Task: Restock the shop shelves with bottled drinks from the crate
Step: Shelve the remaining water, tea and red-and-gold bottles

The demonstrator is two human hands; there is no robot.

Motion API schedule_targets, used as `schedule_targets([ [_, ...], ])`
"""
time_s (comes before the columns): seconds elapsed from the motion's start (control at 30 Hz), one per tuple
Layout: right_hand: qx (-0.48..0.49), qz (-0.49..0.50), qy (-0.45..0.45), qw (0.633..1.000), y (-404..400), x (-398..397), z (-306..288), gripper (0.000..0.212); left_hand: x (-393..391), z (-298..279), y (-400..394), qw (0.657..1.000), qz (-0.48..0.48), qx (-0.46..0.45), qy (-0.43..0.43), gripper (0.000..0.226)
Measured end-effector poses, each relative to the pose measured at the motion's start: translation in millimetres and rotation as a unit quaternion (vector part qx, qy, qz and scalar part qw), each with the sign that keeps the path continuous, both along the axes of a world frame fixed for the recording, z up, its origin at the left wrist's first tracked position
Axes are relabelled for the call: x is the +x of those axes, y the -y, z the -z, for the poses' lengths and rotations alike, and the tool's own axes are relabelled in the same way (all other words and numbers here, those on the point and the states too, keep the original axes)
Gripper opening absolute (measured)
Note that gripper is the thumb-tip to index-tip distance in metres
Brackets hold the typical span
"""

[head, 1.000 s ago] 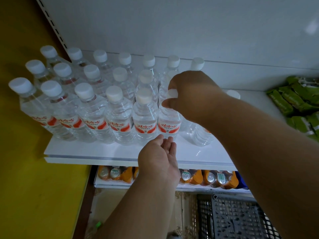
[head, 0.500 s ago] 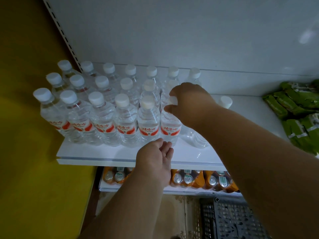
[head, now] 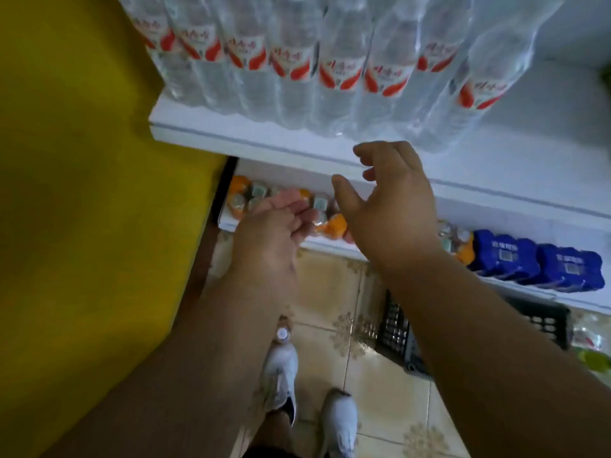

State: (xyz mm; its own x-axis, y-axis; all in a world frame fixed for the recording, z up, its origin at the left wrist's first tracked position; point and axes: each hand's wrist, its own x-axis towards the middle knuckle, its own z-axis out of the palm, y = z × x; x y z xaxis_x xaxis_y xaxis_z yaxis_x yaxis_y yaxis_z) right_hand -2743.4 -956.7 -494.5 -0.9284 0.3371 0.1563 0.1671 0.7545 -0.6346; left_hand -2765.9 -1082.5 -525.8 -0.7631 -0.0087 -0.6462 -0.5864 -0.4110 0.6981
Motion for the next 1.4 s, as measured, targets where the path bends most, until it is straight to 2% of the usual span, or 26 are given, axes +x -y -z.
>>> schedule_targets([
  [0.2,-0.024,-0.122,0.094,0.988,50,67,91,0.039,83,86,59,0.992,-0.025,-0.116,0.038,0.041],
  [0.3,-0.039,-0.132,0.118,0.984,64,87,130,0.042,108,124,80,0.987,-0.037,-0.148,0.044,0.04],
  [0.43,-0.035,-0.157,0.163,0.973,83,110,184,0.044,134,174,104,0.982,-0.1,-0.134,0.086,0.034],
  [0.57,-0.029,-0.196,0.236,0.952,103,129,247,0.046,153,230,118,0.984,-0.077,-0.117,0.111,0.035],
  [0.7,-0.012,-0.218,0.297,0.93,126,144,328,0.046,166,292,126,0.973,-0.077,-0.125,0.177,0.031],
  [0.87,0.062,-0.257,0.396,0.879,141,148,428,0.055,179,368,139,0.964,-0.083,-0.171,0.184,0.034],
  [0.93,0.112,-0.266,0.426,0.857,142,147,459,0.06,183,392,144,0.969,-0.066,-0.148,0.187,0.037],
  [1.07,0.156,-0.26,0.424,0.853,145,142,498,0.057,188,422,146,0.97,-0.004,-0.104,0.221,0.029],
  [1.17,0.158,-0.283,0.42,0.847,147,136,510,0.055,195,434,143,0.97,0.022,-0.141,0.196,0.031],
  [1.23,0.149,-0.276,0.415,0.854,141,129,508,0.046,196,432,140,0.968,0.036,-0.172,0.182,0.03],
  [1.3,0.134,-0.269,0.406,0.863,134,121,497,0.041,195,428,137,0.941,0.133,-0.281,0.137,0.05],
  [1.4,0.082,-0.259,0.374,0.887,127,107,457,0.045,190,415,136,0.852,0.291,-0.431,0.057,0.087],
])
